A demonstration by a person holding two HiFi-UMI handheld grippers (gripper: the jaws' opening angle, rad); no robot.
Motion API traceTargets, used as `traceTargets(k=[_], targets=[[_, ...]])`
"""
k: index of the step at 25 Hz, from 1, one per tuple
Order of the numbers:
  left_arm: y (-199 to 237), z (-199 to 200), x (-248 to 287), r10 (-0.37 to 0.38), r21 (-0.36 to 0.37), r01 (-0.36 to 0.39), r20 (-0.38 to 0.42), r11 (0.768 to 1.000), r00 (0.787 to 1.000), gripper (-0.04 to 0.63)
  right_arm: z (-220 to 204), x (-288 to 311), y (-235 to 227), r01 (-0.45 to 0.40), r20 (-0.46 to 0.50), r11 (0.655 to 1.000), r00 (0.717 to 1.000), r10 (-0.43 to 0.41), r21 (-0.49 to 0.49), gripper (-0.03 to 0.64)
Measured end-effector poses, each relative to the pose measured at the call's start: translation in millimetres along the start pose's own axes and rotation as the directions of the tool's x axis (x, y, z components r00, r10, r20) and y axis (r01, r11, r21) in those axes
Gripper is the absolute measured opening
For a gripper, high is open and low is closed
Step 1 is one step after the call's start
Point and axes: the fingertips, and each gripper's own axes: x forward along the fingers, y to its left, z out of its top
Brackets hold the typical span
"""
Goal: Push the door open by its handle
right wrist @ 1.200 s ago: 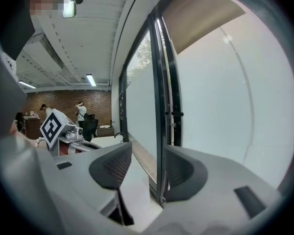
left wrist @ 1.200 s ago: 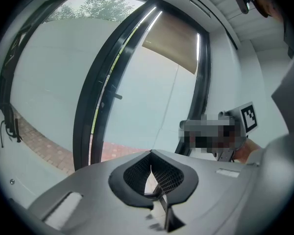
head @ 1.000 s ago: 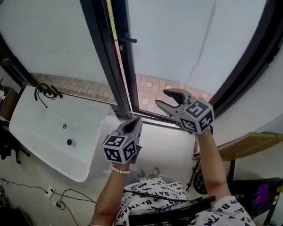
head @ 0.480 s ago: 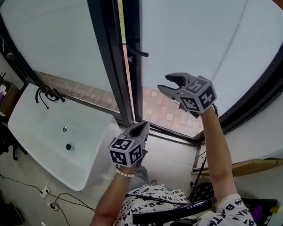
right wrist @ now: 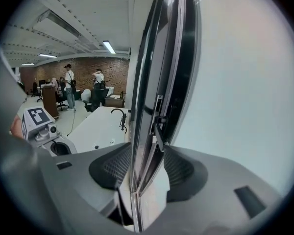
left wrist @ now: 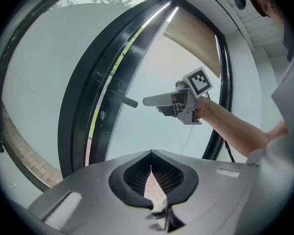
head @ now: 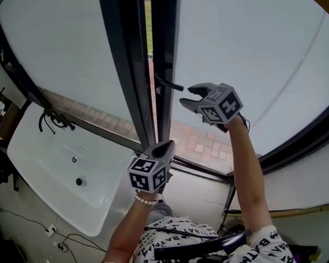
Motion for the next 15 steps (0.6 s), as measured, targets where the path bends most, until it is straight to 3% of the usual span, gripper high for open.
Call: traceTargets(k=[10, 15], targets=[[47, 28, 20, -0.031, -0.006, 0.031, 0.003, 1.0, 1.0, -0.011, 8, 70, -28, -0.031, -0.167, 0.997, 0.986, 0.019, -0.07, 0.219], [63, 36, 29, -0.04, -0.031, 0.04, 0.001, 0.999, 0.999, -0.011, 25, 100, -18, -0.105, -0.208, 0.987, 0.975, 0.079, -0.118, 0.219]])
